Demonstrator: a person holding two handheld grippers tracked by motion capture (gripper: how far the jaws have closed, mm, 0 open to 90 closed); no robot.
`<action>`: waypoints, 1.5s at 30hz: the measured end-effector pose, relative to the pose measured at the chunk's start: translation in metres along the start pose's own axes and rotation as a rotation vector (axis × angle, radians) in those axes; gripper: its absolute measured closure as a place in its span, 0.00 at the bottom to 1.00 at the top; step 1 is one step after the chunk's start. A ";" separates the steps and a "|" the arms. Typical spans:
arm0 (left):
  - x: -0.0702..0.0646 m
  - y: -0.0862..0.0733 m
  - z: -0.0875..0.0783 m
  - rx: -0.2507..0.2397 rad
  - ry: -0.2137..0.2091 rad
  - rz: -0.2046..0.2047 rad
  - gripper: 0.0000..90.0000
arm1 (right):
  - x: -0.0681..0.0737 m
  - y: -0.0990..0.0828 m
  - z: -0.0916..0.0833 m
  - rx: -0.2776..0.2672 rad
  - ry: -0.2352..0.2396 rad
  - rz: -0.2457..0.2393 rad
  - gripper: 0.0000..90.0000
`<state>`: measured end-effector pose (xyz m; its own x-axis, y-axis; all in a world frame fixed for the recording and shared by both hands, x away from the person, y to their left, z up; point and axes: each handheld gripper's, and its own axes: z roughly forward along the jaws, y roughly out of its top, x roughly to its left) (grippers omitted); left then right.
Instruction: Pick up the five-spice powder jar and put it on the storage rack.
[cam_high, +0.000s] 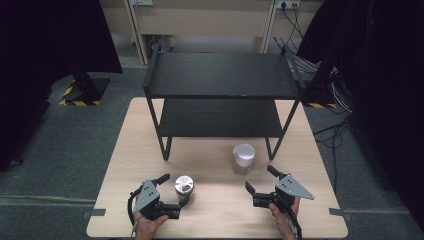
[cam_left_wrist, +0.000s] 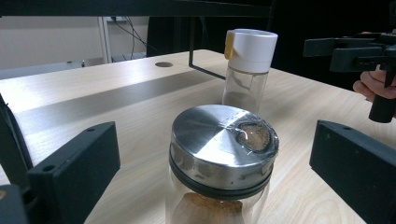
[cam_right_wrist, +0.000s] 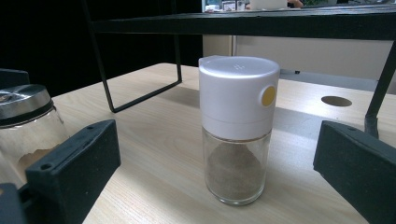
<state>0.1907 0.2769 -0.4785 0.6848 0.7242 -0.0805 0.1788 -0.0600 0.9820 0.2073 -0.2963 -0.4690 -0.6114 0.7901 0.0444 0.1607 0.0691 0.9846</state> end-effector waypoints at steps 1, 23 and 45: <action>0.000 0.000 0.000 0.000 0.001 0.000 0.01 | 0.000 0.000 0.000 0.000 0.000 0.000 0.01; -0.002 -0.001 0.007 0.014 0.000 -0.001 0.01 | 0.000 -0.001 0.001 0.003 0.001 0.005 0.01; -0.004 -0.006 0.027 0.046 0.003 -0.014 0.01 | 0.000 -0.001 0.001 0.003 0.006 0.004 0.01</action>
<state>0.2057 0.2561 -0.4886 0.6799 0.7274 -0.0931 0.2201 -0.0813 0.9721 0.2083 -0.2953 -0.4703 -0.6156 0.7865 0.0497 0.1661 0.0678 0.9838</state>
